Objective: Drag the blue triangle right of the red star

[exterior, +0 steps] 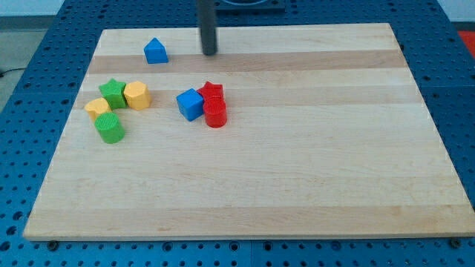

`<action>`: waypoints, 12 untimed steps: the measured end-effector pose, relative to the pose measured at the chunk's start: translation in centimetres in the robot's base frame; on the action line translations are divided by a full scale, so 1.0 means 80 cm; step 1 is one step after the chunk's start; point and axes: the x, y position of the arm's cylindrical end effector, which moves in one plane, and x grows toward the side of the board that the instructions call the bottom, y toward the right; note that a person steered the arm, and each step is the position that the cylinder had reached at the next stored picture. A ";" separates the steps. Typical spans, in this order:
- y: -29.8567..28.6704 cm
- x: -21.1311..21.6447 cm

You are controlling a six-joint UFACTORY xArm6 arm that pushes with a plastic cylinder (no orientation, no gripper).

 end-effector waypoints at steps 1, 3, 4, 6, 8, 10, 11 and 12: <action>-0.062 -0.036; -0.090 0.054; -0.035 0.009; 0.001 -0.047; 0.051 0.000; 0.018 0.033; -0.004 0.054; -0.010 0.090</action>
